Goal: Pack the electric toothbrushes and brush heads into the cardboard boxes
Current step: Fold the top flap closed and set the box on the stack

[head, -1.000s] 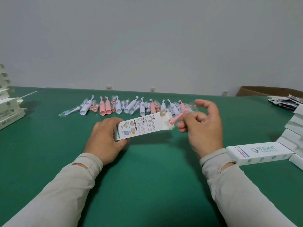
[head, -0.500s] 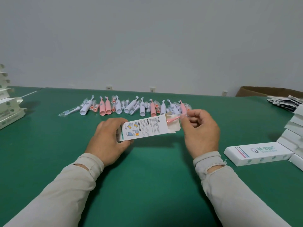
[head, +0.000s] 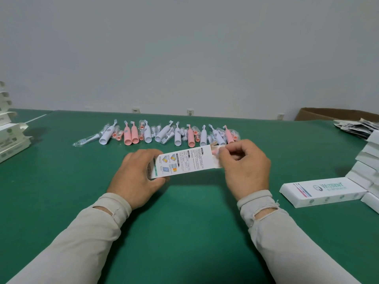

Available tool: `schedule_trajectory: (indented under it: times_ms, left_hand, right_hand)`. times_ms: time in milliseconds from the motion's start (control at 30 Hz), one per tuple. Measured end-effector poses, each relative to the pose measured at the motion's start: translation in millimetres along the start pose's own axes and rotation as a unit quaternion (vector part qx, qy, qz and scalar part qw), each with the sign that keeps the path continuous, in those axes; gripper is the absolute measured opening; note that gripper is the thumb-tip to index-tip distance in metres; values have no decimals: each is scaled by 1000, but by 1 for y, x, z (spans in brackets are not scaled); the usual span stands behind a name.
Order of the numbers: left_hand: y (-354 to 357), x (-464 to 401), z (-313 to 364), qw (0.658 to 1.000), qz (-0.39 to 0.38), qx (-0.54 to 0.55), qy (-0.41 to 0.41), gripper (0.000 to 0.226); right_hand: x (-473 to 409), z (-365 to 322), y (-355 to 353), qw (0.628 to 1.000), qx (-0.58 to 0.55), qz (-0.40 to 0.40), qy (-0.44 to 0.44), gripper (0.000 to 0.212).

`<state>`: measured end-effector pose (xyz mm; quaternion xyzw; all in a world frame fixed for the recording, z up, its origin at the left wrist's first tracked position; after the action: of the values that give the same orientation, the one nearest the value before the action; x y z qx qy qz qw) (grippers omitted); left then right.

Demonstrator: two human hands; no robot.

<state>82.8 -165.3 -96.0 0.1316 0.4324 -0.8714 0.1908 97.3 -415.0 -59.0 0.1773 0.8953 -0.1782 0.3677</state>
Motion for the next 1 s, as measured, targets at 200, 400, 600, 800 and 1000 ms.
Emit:
schedule_trajectory:
  times_ms: [200, 400, 600, 800, 1000]
  left_hand:
    - [-2, -1, -3, 1000, 5, 3, -13, 48]
    - [0, -1, -6, 1000, -4, 14, -26, 49]
    - [2, -2, -9, 999, -14, 18, -24, 48]
    - [2, -2, -9, 999, -12, 28, -23, 48]
    - [0, -3, -10, 999, -2, 31, -36, 49]
  right_hand:
    - [7, -3, 18, 971, -98, -216, 18, 13]
    - [-7, -1, -3, 962, 31, -253, -101, 66]
    - [-1, 7, 5, 946, 19, -305, -104, 61]
    - [-1, 8, 10, 969, -11, -232, -88, 29]
    - [7, 3, 20, 973, -101, -201, -48, 39]
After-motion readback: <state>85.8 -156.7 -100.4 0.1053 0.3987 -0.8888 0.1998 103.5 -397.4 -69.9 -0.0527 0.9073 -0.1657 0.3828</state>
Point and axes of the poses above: each hand's wrist, its own x-axis away from the middle knuckle, its own y-axis out of the palm, z = x × y, the point moved 4 cm from there along -x, towards the middle knuckle, and after that the axes turned 13 degrees about -y, right-handed, at the moved point
